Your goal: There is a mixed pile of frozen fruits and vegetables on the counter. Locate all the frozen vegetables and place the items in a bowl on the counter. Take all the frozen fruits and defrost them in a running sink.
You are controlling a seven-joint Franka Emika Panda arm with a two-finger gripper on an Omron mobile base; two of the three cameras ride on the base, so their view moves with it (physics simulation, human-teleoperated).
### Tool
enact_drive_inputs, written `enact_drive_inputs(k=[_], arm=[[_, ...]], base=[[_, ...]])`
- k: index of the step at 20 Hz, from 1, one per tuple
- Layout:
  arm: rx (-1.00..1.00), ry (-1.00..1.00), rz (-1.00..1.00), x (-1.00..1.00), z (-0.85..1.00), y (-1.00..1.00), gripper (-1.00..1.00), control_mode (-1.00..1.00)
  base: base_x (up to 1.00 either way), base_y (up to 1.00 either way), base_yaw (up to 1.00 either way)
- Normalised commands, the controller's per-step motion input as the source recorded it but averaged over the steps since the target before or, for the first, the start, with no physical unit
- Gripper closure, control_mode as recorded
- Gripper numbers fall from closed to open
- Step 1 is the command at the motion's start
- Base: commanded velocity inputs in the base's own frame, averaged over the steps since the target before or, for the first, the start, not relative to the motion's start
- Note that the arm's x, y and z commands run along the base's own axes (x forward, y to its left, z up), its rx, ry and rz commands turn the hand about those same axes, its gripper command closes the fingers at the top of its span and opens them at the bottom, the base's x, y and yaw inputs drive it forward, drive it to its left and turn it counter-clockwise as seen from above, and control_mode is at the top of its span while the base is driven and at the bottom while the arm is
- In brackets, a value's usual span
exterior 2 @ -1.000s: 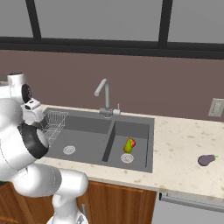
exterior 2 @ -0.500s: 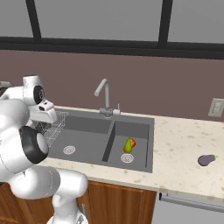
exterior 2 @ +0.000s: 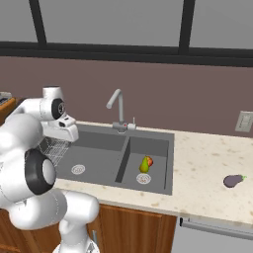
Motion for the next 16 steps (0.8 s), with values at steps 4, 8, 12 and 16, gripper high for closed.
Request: enact_drive_inputs(k=[4,8,12,16], arm=[[0.00,0.04,-0.05,0.00,0.05,-0.53,-1.00,-1.00],[0.01,0.00,-0.04,0.02,-0.03,-0.54,-1.00,-1.00],[0.01,0.01,-0.03,0.03,-0.03,-0.54,-1.00,-1.00],[0.00,0.00,-0.04,0.00,0.03,-0.52,-1.00,-1.00]], base=[[0.00,0.00,0.00],[0.00,0.00,0.00],[0.00,0.00,0.00],[0.00,0.00,0.00]])
